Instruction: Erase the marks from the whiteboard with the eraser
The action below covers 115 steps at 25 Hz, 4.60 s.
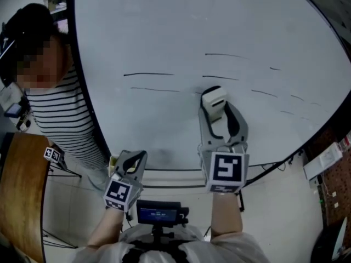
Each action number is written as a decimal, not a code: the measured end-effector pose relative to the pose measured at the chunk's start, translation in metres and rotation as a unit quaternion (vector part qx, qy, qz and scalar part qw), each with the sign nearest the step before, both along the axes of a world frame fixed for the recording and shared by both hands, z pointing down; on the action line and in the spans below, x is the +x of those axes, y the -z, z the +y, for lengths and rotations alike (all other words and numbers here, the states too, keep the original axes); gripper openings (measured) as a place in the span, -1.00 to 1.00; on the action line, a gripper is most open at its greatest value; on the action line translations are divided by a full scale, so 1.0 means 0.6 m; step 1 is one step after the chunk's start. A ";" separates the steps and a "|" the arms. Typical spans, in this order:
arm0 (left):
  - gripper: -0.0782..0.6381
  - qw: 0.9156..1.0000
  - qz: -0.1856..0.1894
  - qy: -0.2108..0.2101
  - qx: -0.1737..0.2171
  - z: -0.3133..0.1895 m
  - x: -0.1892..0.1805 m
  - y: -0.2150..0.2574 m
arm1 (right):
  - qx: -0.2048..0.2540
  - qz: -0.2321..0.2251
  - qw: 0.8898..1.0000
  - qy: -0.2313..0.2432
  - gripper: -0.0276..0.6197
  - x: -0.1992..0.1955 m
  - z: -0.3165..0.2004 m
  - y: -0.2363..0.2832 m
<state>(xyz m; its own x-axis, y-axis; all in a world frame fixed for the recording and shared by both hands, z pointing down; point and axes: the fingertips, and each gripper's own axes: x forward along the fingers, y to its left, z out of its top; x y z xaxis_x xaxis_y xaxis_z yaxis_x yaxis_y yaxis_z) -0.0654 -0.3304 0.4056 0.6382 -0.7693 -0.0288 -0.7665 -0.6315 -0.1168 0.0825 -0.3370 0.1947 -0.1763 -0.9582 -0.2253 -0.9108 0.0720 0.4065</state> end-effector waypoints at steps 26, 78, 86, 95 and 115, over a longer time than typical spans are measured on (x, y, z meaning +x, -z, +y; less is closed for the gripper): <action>-0.76 1.000 0.007 0.003 -0.009 -0.014 -0.004 -0.008 | -0.012 -0.054 0.998 0.007 -0.15 0.039 -0.024 -0.020; -0.76 1.000 -0.004 0.004 -0.008 -0.002 0.006 -0.016 | -0.011 -0.057 0.997 -0.051 -0.15 0.113 -0.021 -0.024; -0.76 1.000 -0.002 -0.012 -0.016 0.031 -0.007 -0.021 | -0.031 -0.083 0.996 -0.010 -0.15 0.080 0.034 -0.111; -0.76 1.000 -0.008 -0.015 0.019 0.095 0.029 0.000 | -0.138 -0.122 0.982 0.042 -0.15 0.079 0.114 -0.289; -0.76 0.997 0.001 0.043 -0.060 0.385 0.256 -0.093 | -0.251 -0.140 0.953 0.099 -0.15 0.262 0.415 -0.446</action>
<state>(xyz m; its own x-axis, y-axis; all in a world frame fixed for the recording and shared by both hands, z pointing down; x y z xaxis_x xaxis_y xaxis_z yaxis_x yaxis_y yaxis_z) 0.0885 -0.0992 0.4614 0.5693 -0.8195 0.0659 -0.8188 -0.5724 -0.0436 0.2397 -0.0879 0.4622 -0.3650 -0.9118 0.1881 -0.9269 0.3748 0.0182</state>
